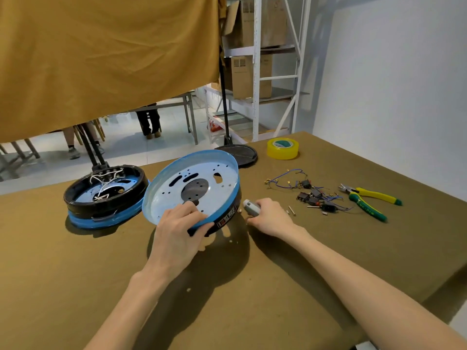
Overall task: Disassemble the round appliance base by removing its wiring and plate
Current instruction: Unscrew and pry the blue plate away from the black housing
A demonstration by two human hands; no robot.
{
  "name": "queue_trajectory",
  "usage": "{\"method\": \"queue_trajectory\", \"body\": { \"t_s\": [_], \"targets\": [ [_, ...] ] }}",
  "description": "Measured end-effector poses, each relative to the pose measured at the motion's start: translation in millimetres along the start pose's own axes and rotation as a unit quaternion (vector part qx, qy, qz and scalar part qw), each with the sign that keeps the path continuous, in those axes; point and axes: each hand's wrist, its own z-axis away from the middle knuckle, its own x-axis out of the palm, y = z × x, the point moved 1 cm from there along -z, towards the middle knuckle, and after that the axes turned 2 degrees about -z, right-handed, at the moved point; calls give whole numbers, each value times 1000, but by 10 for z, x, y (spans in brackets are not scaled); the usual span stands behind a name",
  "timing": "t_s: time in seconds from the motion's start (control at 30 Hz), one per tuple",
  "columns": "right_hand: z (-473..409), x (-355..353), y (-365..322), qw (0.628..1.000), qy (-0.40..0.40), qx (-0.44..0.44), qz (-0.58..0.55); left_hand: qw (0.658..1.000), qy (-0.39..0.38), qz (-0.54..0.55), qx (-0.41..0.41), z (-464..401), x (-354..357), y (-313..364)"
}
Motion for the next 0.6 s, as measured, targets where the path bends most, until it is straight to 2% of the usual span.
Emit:
{"method": "queue_trajectory", "body": {
  "t_s": [0.13, 0.37, 0.6],
  "targets": [
    [-106, 218, -247, 998, 14, -30, 51, 999, 10, -4, -37, 4, -28, -62],
    [-287, 286, -297, 984, 84, -18, 158, 998, 12, -9, -66, 39, 12, -213],
    [-258, 51, -88, 979, 31, -47, 196, 999, -4, -14, -44, 5, 225, -113]
  ]
}}
